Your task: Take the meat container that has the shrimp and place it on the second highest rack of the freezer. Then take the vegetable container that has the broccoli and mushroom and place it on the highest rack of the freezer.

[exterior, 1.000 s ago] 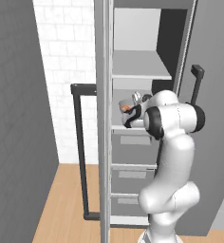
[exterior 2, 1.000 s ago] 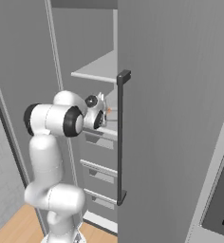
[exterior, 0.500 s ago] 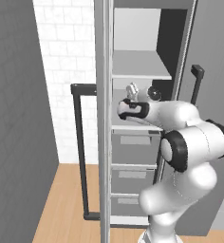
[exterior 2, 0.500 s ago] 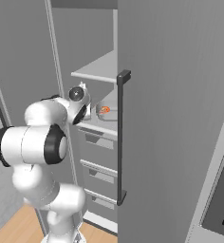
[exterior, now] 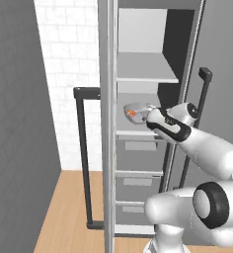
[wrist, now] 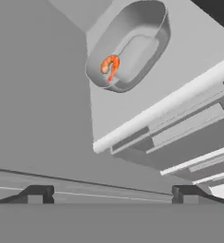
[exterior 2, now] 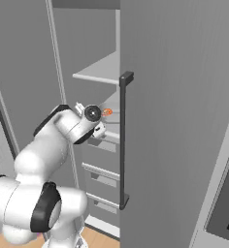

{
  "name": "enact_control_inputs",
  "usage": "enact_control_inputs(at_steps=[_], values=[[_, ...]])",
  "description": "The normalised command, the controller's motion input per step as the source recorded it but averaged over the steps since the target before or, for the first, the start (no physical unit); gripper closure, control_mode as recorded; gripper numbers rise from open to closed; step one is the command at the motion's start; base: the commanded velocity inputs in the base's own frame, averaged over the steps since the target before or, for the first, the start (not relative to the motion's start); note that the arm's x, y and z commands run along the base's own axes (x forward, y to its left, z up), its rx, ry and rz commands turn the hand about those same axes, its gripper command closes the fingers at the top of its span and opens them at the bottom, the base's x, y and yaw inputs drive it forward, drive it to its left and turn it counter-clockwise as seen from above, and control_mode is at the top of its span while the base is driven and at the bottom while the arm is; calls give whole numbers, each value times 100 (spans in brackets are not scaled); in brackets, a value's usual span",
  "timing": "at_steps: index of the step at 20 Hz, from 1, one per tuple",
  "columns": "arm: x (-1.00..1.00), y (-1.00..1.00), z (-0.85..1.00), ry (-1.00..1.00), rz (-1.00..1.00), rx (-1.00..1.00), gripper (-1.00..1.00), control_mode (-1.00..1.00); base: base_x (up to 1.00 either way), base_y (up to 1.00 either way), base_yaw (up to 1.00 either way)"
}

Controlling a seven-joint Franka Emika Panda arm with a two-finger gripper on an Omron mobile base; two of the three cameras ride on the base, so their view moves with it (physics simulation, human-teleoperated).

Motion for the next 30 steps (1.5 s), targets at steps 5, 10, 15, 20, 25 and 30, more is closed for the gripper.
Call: enact_control_inputs(at_steps=[5, 10, 15, 20, 25, 30], values=[[-100, -10, 43, 19, 42, -31, -100, -100, 0, 0, 0], [-100, -15, 99, 44, 9, 0, -100, -100, 0, 0, 0], [-100, -1, 65, 38, 13, -18, -100, -100, 0, 0, 0], [-98, 0, 0, 2, 10, -43, -100, -100, 0, 0, 0], [-43, 0, 1, -5, 0, -13, -100, -100, 0, 0, 0], [-2, 0, 0, 0, -1, 0, -100, -100, 0, 0, 0]])
